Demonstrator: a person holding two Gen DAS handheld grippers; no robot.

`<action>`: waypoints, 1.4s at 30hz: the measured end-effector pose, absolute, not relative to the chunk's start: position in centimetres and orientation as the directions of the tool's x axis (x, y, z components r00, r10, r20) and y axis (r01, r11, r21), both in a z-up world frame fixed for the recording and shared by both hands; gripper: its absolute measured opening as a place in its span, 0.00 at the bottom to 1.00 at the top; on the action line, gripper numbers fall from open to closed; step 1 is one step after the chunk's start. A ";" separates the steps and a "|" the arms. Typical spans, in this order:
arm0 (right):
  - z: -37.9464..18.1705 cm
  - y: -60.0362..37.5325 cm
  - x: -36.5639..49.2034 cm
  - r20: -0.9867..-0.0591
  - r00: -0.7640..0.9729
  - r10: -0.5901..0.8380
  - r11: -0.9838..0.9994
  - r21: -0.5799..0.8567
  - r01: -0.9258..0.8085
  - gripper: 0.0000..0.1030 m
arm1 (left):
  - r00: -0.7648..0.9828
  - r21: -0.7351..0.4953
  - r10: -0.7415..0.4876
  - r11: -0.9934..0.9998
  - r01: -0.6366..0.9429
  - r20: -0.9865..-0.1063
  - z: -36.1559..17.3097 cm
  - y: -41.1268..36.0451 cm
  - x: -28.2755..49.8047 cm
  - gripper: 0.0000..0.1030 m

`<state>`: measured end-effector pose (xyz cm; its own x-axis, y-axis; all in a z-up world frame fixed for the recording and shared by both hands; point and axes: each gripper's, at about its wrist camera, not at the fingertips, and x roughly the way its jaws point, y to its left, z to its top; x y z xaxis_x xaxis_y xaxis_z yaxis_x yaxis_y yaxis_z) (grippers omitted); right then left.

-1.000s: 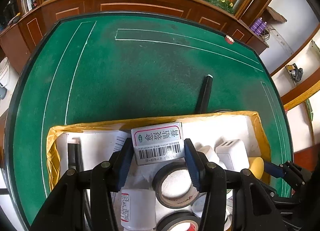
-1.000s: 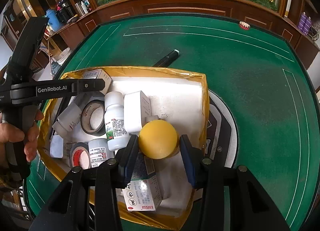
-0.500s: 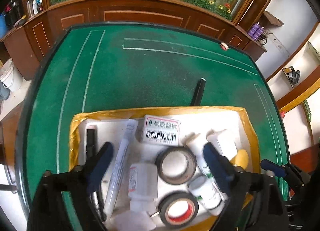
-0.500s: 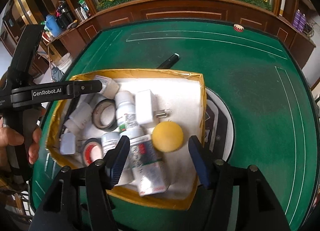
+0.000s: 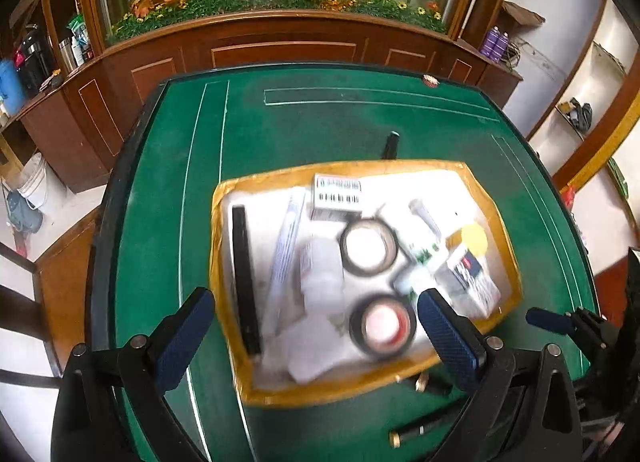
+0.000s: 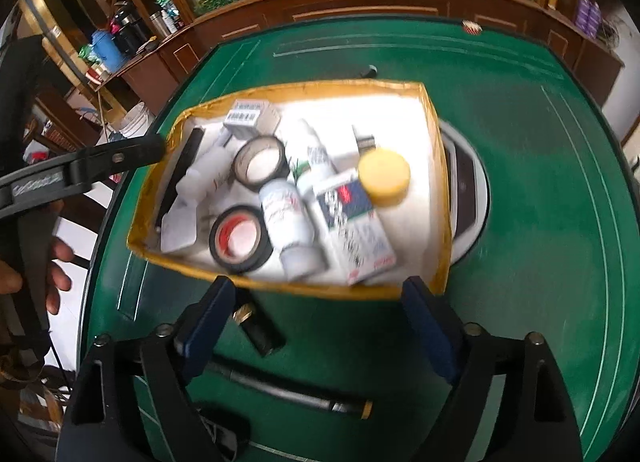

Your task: Organize rigid objects

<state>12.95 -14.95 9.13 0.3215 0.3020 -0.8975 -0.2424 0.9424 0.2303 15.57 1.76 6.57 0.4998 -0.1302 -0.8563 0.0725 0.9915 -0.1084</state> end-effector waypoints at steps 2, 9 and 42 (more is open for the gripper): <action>9.2 -15.1 12.1 -0.896 0.323 0.306 0.944 0.242 -0.224 0.92 | 0.510 -0.111 -0.140 0.990 0.087 -0.849 7.2 1.7 14.1 0.99; 9.5 -15.6 9.7 -0.898 0.328 0.295 0.953 0.252 -0.168 1.00 | 0.538 -0.015 -0.077 0.993 0.119 -0.840 9.0 0.6 10.5 0.99; 13.7 -18.2 12.0 -0.891 0.351 0.287 0.936 0.183 -0.301 1.00 | 0.448 0.102 0.127 0.992 -0.079 -0.885 8.7 -5.0 6.9 0.99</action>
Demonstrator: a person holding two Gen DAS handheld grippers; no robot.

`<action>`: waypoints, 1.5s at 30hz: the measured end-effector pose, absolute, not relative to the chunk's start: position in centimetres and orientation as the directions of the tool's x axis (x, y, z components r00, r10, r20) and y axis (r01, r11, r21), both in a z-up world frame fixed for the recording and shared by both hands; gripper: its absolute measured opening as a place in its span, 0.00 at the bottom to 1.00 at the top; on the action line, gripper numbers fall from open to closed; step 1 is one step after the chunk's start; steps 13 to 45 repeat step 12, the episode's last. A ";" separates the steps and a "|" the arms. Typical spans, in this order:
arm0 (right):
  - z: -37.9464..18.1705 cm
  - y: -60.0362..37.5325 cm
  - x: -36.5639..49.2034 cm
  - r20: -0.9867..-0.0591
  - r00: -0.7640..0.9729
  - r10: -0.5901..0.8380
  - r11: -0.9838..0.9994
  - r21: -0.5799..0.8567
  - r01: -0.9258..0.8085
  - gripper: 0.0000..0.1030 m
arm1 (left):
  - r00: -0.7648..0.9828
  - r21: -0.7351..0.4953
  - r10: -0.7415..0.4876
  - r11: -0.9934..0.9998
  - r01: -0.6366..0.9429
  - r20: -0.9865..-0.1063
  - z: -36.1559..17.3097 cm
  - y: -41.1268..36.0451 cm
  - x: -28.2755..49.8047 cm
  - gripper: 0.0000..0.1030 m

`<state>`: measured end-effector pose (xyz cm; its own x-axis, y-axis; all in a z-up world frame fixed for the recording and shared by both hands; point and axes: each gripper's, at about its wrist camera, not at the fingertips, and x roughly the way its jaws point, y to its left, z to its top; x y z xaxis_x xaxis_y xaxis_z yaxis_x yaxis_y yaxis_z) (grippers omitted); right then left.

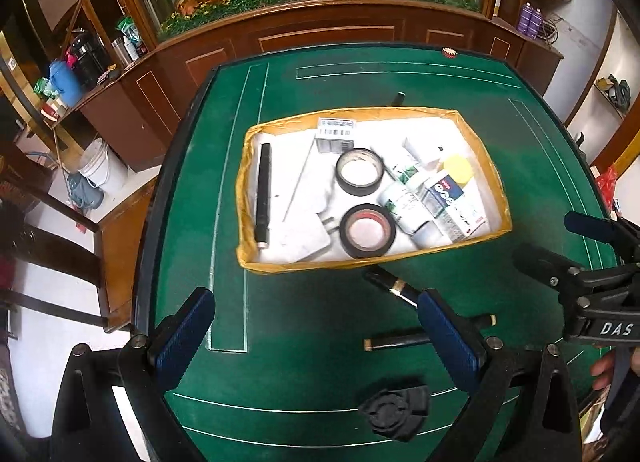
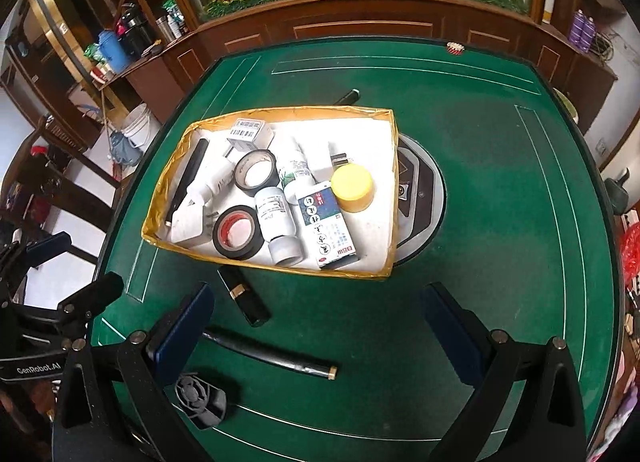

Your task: Organize rigid objects

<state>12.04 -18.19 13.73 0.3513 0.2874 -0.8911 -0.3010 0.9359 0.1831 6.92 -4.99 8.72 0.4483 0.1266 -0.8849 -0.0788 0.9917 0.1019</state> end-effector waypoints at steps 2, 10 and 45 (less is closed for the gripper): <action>13.5 -18.6 12.1 -0.893 0.347 0.286 0.934 0.179 -0.308 1.00 | 0.441 0.094 0.123 0.992 -0.088 -0.889 8.7 -5.2 7.0 0.99; 12.9 -18.8 12.8 -0.893 0.334 0.302 0.927 0.194 -0.320 1.00 | 0.429 0.069 0.093 0.995 -0.070 -0.898 8.0 -5.6 7.8 0.99; 12.7 -18.6 13.0 -0.891 0.337 0.306 0.926 0.197 -0.321 1.00 | 0.428 0.066 0.085 0.996 -0.059 -0.900 7.7 -5.5 8.2 0.99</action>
